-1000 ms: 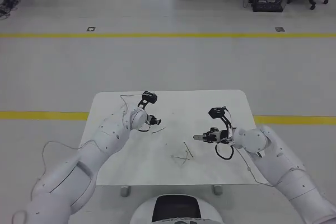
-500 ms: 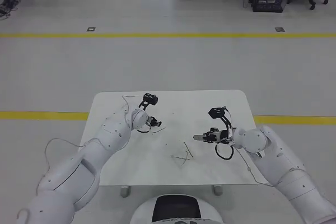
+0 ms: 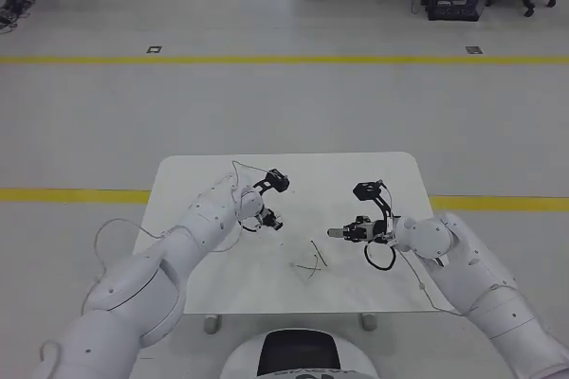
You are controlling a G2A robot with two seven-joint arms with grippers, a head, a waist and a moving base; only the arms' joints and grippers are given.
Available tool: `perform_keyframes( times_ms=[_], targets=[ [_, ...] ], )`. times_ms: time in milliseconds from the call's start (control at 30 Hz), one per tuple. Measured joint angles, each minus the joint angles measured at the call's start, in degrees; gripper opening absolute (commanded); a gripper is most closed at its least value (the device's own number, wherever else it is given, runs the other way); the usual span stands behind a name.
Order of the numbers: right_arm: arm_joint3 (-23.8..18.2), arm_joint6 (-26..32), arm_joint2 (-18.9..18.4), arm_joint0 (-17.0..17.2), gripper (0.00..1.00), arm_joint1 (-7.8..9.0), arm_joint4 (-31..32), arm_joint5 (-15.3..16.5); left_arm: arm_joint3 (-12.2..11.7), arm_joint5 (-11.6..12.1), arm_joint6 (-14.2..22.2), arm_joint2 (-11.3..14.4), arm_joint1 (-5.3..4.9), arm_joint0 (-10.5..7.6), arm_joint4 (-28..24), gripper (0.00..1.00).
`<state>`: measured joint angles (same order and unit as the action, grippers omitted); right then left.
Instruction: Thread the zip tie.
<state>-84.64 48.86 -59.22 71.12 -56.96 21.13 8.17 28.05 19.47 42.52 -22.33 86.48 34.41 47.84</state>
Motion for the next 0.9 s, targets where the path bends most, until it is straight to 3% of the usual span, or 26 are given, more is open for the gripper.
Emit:
perform_keyframes(
  times_ms=[200,300,567,667,900],
  targets=[
    [0.0,0.0,0.0,0.0,1.0,0.0,0.0,0.0,-7.4,0.0,-3.4,2.6,3.23,-0.77,-3.3,1.0],
    [0.0,0.0,0.0,0.0,1.0,0.0,0.0,0.0,-10.0,0.0,-4.3,2.8,3.89,-1.19,-4.3,1.0],
    [0.0,0.0,0.0,0.0,1.0,0.0,0.0,0.0,-9.8,0.0,-4.3,2.7,3.86,-1.13,-4.3,1.0],
    [-0.5,-0.9,-0.3,0.4,1.0,0.0,-0.3,0.6,-9.1,0.0,-7.3,2.4,3.4,-0.21,-5.5,1.0],
    [-2.3,-4.1,-7.7,6.4,1.0,1.68,-5.0,8.7,-6.7,0.0,-9.8,3.6,1.92,0.91,-8.4,1.0]
  ],
)
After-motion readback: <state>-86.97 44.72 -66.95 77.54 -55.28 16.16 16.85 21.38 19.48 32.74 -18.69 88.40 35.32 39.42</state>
